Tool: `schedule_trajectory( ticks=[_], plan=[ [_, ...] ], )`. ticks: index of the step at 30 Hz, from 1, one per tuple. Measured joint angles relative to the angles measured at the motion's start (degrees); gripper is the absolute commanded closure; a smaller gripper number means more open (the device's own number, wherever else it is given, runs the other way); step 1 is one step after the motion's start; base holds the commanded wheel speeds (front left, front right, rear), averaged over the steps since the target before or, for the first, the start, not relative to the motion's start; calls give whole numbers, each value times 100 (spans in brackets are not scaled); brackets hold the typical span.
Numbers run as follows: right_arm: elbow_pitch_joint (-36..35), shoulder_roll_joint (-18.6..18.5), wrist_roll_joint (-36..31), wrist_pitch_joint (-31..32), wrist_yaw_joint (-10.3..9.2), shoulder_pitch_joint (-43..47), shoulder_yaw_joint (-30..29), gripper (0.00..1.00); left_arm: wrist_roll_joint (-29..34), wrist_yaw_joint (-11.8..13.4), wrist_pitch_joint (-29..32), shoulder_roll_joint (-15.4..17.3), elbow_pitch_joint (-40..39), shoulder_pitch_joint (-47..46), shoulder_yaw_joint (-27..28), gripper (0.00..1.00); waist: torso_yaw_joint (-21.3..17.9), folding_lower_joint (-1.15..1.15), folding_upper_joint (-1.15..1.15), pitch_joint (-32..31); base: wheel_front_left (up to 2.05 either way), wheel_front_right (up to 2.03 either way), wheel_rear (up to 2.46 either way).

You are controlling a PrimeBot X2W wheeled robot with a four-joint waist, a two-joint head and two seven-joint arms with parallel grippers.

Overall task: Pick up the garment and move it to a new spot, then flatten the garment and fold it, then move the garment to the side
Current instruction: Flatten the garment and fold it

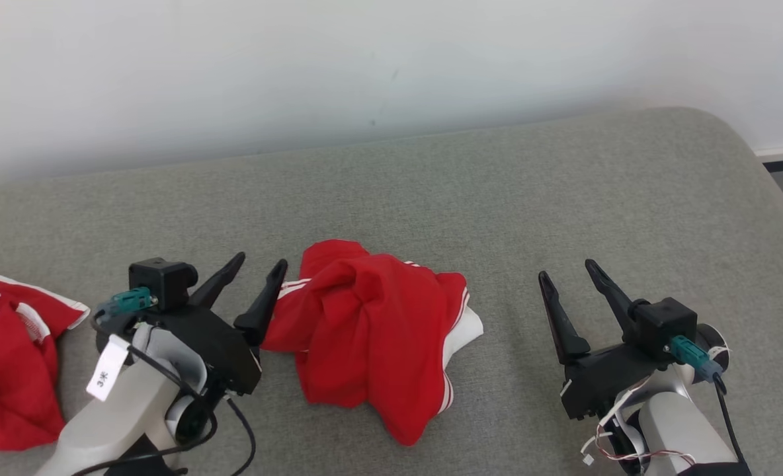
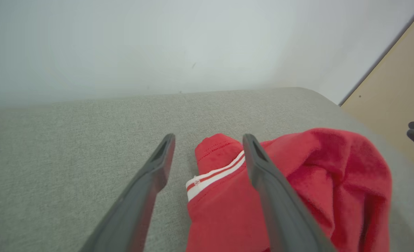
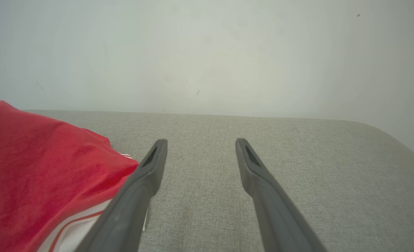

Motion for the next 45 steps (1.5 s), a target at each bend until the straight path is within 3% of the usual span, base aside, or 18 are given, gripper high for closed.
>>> schedule_trajectory(
  ticks=[15,26,27,28,29,38,45],
  plan=[
    [-71,-1,-11,-1,1,-76,-132,0,-903,-19,249,151,856,-113,-711,0,-563,0,0,202,0,0,0],
    [-96,-1,-7,-2,0,-77,-94,0,-1486,-19,768,83,1136,-214,-1178,0,-627,0,0,218,0,0,0],
    [-99,0,-7,-1,1,-78,-92,0,-1525,-19,784,76,1099,-210,-1227,39,-620,0,0,220,0,0,0],
    [-102,1,-7,-1,1,-78,-93,0,-1563,-19,749,69,1083,-215,-1237,63,-612,1,0,223,0,0,0],
    [-102,-1,-8,-1,0,-78,-99,0,-1566,-19,703,80,1067,-235,-1296,100,-602,0,0,225,0,0,0],
    [-100,0,-8,-2,1,-77,-110,0,-1475,-19,167,145,1109,-592,-1548,100,-444,0,0,209,0,0,0],
    [-104,0,-1,-3,1,-42,-148,0,-975,-12,-18,235,1067,-1122,-979,100,-264,0,0,158,0,0,0]
  ],
)
